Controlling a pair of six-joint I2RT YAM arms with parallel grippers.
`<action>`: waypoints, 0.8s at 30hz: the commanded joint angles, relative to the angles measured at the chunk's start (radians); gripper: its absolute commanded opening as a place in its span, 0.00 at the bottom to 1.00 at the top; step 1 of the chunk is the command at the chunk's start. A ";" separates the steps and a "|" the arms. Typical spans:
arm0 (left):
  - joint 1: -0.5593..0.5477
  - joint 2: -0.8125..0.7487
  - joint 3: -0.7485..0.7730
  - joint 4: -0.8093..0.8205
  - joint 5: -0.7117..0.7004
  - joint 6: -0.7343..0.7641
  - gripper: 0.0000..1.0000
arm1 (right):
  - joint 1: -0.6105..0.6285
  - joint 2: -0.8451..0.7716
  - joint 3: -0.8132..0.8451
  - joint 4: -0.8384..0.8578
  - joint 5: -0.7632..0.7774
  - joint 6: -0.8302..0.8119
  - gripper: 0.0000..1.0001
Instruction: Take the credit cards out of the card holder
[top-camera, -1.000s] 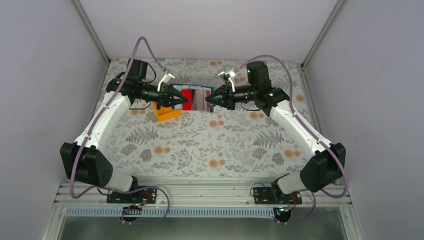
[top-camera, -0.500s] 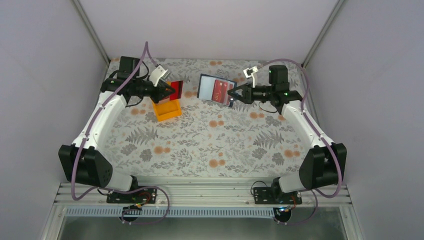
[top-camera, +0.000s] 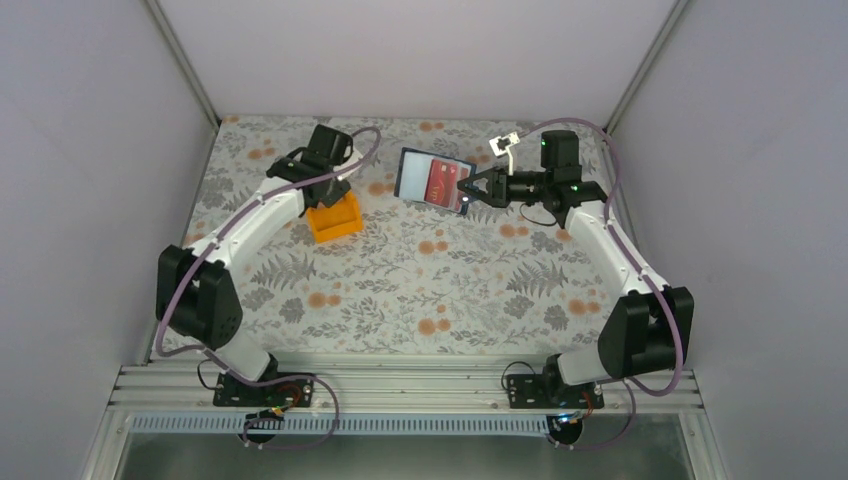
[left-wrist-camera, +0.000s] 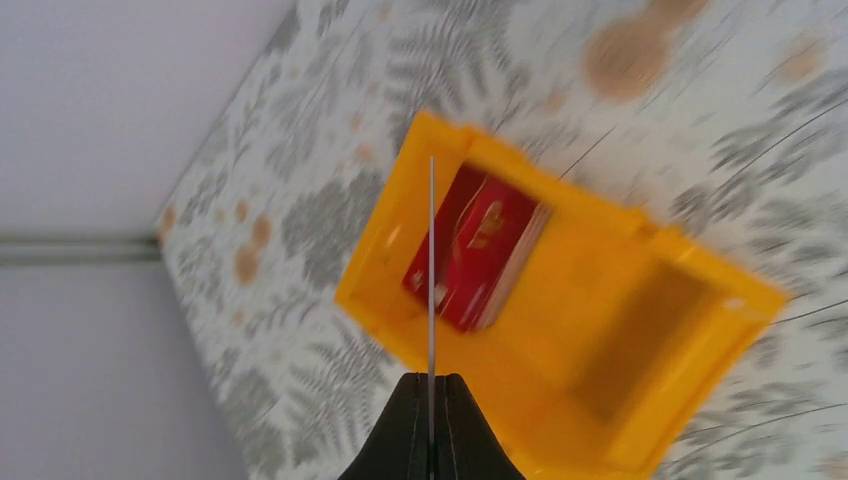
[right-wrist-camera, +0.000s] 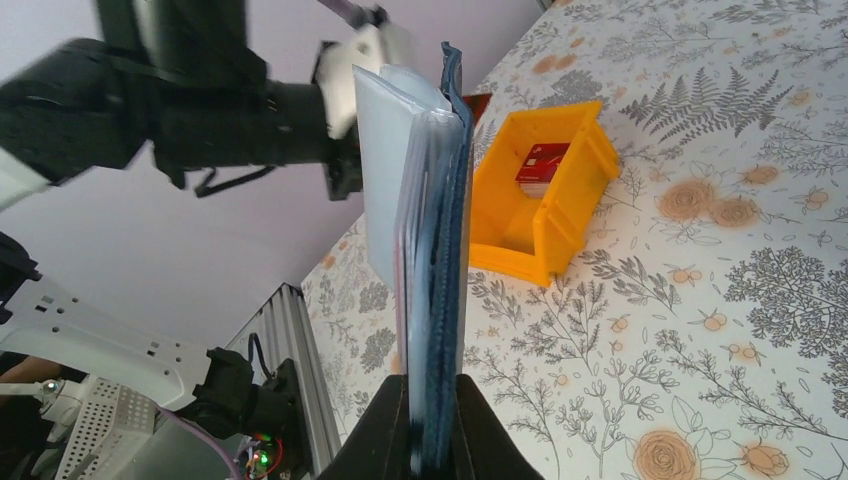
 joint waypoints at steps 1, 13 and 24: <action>-0.013 0.039 -0.088 0.091 -0.300 0.069 0.02 | -0.008 -0.024 0.022 -0.001 -0.046 -0.012 0.04; -0.033 0.192 -0.139 0.297 -0.337 0.249 0.02 | -0.008 -0.037 0.016 0.002 -0.059 -0.009 0.04; -0.031 0.311 -0.122 0.321 -0.443 0.284 0.02 | -0.009 -0.036 0.024 -0.002 -0.077 -0.015 0.04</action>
